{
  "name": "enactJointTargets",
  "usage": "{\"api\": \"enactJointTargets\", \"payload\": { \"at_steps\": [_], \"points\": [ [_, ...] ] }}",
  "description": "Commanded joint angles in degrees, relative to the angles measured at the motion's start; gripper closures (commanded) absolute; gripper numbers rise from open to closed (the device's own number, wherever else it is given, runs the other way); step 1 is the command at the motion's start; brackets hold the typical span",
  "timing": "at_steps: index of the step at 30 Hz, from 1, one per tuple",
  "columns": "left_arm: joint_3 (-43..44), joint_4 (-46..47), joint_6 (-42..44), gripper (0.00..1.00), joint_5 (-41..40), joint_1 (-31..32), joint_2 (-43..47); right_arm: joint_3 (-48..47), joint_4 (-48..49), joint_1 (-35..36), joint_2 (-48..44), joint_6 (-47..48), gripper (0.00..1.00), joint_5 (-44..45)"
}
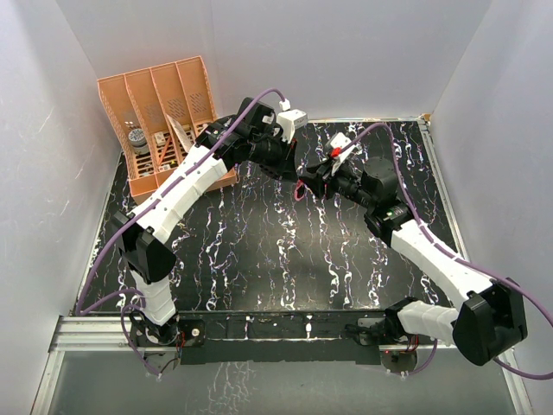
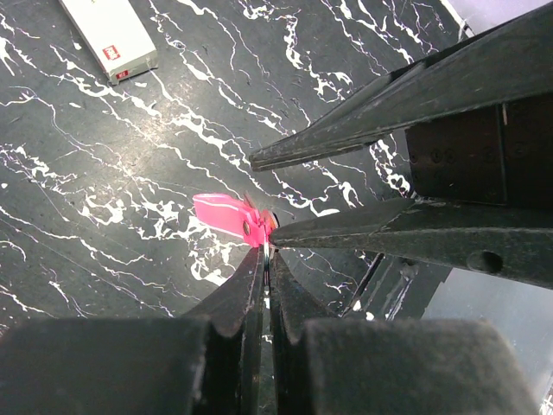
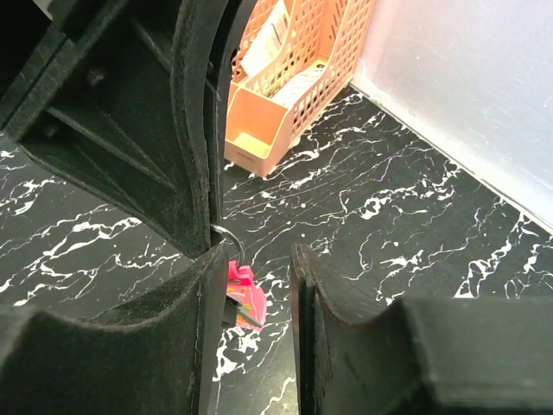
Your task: Put the keys on the keyring
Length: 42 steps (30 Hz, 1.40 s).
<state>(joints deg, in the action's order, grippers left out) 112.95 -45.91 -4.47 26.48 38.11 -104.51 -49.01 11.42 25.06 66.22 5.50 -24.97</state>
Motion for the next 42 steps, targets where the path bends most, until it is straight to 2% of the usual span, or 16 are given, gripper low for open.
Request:
{"api": "enactJointTargets", "payload": {
  "at_steps": [1,8,24,28,36,42],
  "points": [
    [2.6,-0.8,0.2,1.0,2.1,0.3,2.1,-3.1,1.7,-0.1,0.1,0.0,0.68,-1.2],
    [2.6,-1.1,0.5,1.0,3.5,0.3,2.0,-3.0,2.5,-0.1,0.8,-0.3,0.73,-1.0],
    [3.2,-2.2,1.9,1.0,6.8,0.3,1.0,-2.0,4.7,-0.1,0.7,-0.4,0.76,-3.3],
    [3.2,-2.3,2.1,1.0,7.0,0.3,0.8,-1.8,5.1,-0.1,0.4,-0.1,0.86,-4.1],
    [3.2,-2.5,2.4,1.0,6.6,0.3,0.9,-1.5,5.2,-0.1,-0.2,0.1,1.0,-3.9],
    [2.5,-1.8,1.8,1.0,4.1,0.3,1.5,-1.1,5.6,-0.1,-0.6,0.1,1.0,-3.2]
  ]
}}
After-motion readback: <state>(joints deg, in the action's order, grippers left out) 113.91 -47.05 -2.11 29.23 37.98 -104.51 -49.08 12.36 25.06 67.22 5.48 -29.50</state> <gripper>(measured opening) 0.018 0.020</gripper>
